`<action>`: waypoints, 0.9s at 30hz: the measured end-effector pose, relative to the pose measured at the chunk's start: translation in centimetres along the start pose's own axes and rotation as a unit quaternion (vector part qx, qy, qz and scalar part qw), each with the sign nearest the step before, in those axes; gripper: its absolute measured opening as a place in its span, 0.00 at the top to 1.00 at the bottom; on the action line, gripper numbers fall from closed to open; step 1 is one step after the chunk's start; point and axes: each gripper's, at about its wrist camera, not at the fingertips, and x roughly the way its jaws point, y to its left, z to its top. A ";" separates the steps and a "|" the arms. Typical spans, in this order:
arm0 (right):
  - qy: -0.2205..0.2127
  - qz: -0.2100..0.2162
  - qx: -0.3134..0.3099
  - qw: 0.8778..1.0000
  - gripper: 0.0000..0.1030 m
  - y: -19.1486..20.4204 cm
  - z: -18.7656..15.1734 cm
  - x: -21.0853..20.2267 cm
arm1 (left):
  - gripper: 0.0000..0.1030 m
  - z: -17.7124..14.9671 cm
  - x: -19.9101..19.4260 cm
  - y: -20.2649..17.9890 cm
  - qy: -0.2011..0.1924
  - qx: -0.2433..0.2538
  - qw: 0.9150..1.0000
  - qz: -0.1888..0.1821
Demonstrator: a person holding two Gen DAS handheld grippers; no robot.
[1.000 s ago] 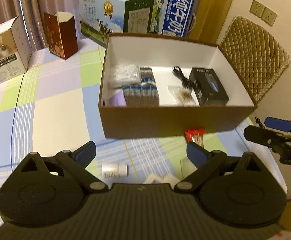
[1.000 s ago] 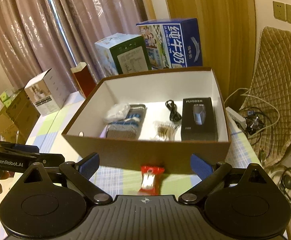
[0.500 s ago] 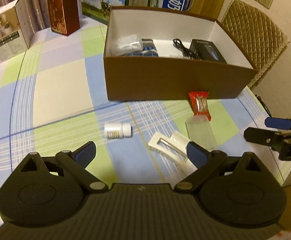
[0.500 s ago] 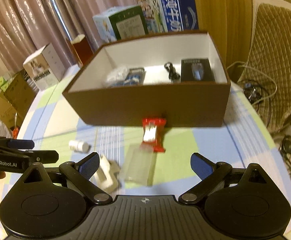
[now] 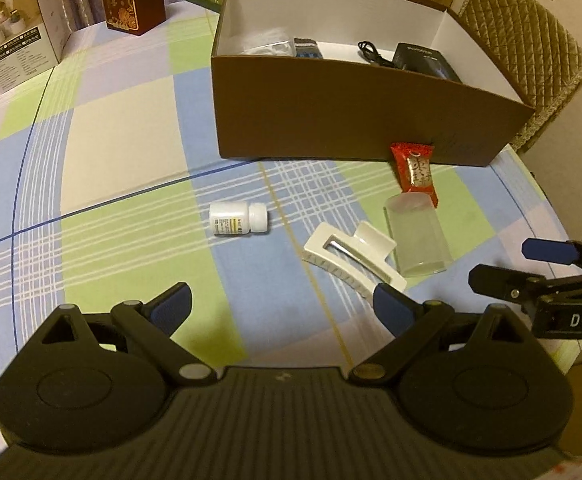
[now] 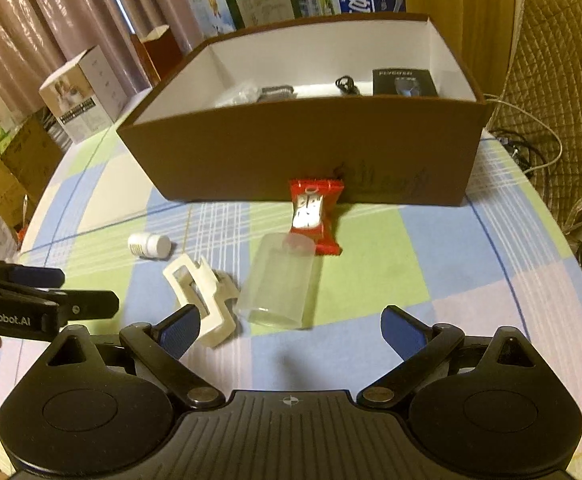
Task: Organize objects
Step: 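Withdraw both tools from the brown box toward the remaining table items, then lower left tool onto white hair clip while right tool lowers over clear cup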
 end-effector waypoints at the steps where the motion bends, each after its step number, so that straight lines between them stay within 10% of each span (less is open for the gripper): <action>1: 0.001 0.000 -0.001 1.000 0.08 0.0 0.0 0.1 | 0.07 0.0 0.1 0.0 0.001 -0.001 1.000 0.002; 27: 0.013 0.000 -0.022 1.000 0.41 0.7 1.0 6.8 | 0.08 -0.1 2.2 1.5 0.009 -0.030 0.999 0.037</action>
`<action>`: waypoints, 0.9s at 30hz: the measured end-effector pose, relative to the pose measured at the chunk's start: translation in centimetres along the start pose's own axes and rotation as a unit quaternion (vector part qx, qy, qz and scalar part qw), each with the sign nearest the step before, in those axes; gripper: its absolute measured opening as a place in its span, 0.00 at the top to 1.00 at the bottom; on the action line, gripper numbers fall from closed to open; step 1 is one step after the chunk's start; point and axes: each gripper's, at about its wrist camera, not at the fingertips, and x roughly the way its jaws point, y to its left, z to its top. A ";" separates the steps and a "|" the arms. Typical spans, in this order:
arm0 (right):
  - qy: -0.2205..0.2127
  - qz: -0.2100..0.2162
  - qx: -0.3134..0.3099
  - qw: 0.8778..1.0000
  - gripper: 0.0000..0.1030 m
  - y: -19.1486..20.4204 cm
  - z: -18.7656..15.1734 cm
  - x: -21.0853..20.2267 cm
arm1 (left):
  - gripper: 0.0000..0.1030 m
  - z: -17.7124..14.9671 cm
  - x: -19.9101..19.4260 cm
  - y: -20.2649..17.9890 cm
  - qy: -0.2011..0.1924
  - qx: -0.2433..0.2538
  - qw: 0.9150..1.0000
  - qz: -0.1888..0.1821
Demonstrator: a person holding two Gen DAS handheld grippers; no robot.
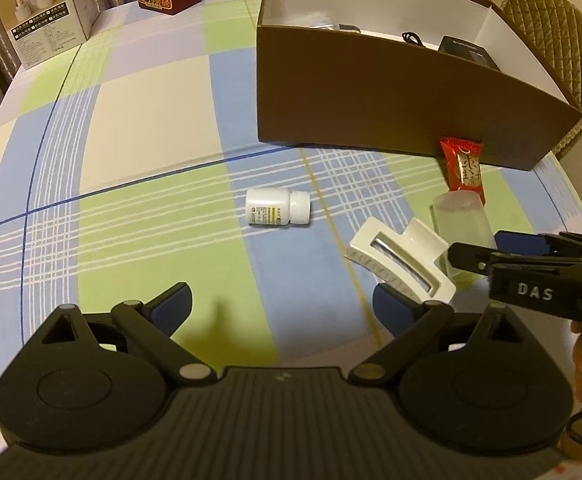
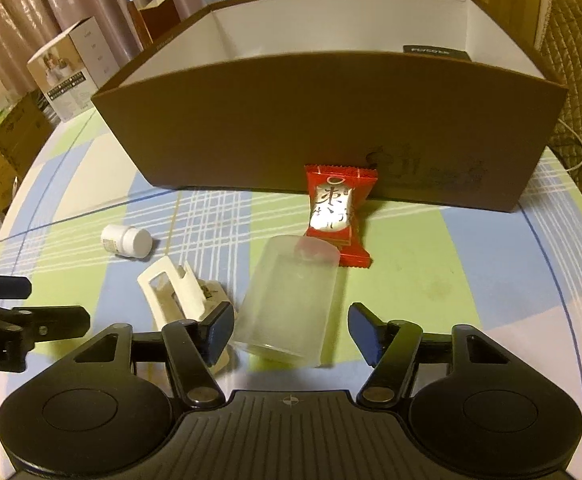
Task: Organize objects
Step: 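Lower left tool onto white hair clip while right tool lowers over clear cup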
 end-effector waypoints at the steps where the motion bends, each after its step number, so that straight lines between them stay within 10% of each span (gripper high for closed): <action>1: 0.001 0.003 -0.002 1.000 0.46 0.0 0.0 0.2 | 0.08 0.1 0.0 -0.1 -0.001 0.000 1.000 -0.002; 17: 0.019 0.004 0.043 0.999 0.53 -4.4 -1.9 -2.7 | 0.07 1.4 2.6 -5.7 0.015 0.036 0.997 -0.066; 27: 0.013 -0.006 0.061 0.998 0.53 -6.1 -2.4 -3.7 | 0.15 1.3 5.0 -6.1 0.022 0.055 0.997 -0.041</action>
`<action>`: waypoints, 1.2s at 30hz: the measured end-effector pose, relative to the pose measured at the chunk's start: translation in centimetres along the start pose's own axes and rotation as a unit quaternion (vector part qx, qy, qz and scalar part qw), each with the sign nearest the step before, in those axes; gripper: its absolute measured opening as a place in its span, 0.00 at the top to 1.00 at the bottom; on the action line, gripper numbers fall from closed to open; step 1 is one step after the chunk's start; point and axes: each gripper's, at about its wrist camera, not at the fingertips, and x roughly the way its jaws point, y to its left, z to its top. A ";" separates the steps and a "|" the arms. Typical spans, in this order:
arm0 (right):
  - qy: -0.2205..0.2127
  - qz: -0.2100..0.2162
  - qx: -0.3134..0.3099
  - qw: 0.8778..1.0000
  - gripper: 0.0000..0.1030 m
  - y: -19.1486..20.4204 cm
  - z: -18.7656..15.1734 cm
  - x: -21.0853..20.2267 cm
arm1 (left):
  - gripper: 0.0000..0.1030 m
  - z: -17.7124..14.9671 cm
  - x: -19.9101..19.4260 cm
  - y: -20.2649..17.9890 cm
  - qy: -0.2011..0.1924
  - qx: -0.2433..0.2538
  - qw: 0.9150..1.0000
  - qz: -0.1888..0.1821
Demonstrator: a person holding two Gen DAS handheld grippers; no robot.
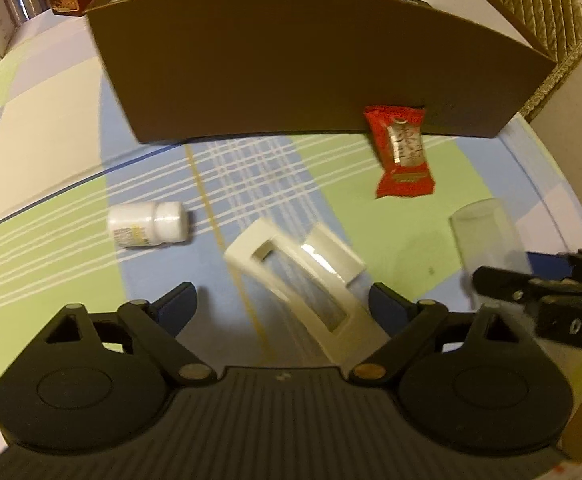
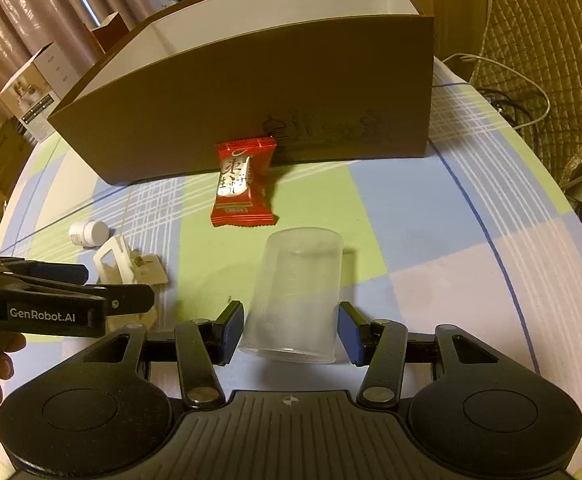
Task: Organize objects
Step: 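Lower left tool onto white hair clip while right tool lowers over clear cup, then close left tool on white hair clip while right tool grips clear cup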
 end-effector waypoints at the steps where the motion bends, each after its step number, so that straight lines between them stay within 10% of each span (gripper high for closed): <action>1: 0.003 -0.001 0.000 1.000 0.53 0.0 0.0 0.1 | 0.16 -0.2 -0.1 0.5 -0.001 0.001 1.000 0.001; 21: 0.005 -0.013 -0.002 1.000 0.47 -0.4 -0.1 -0.3 | 0.21 0.8 -0.5 0.4 -0.030 0.106 0.994 -0.022; 28: -0.003 -0.014 0.007 1.000 0.38 -0.9 -0.4 -1.0 | 0.63 0.9 0.4 -0.1 -0.016 0.121 0.992 -0.030; 36: -0.009 -0.012 -0.015 1.000 0.38 -0.2 0.2 -0.4 | 0.65 -0.2 -0.5 0.6 -0.023 0.090 0.996 -0.010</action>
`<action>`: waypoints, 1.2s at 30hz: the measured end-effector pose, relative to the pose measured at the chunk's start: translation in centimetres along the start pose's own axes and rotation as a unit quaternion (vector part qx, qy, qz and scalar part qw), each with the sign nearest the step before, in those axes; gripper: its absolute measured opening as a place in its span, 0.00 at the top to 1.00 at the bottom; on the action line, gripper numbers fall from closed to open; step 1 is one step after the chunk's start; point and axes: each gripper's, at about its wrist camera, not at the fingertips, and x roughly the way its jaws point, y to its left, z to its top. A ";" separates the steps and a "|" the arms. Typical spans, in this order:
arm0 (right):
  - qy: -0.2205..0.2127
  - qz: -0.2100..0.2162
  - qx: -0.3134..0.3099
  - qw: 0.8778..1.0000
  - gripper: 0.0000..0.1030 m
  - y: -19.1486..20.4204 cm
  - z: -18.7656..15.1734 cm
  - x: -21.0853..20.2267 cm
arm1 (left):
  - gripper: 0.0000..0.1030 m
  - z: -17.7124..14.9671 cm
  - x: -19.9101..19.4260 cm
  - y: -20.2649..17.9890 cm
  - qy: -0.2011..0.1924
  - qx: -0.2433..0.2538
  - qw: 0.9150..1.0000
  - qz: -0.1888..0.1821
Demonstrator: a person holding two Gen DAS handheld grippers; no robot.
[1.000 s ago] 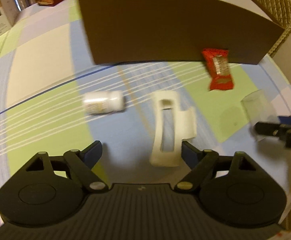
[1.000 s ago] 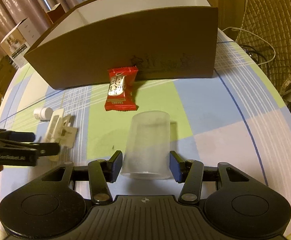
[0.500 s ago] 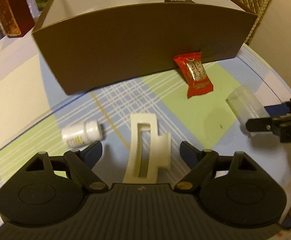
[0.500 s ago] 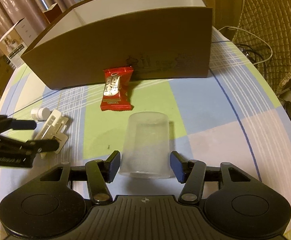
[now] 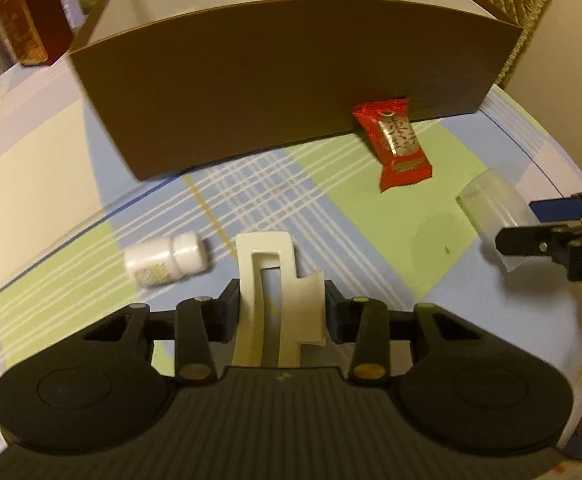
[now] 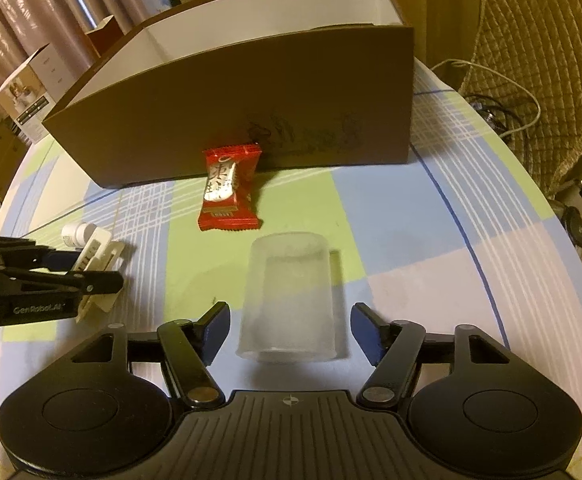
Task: Organize objects
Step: 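Close left tool on white hair clip while right tool grips clear cup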
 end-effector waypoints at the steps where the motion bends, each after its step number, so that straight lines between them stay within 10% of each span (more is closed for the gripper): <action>1: -0.001 -0.001 -0.004 1.000 0.38 0.2 0.1 0.1 | 0.65 -0.3 -0.2 0.2 0.000 -0.005 1.000 0.002; 36: -0.025 0.043 -0.020 0.999 0.53 3.1 1.3 -1.4 | 0.65 -3.1 -5.2 4.6 -0.026 -0.093 0.994 0.052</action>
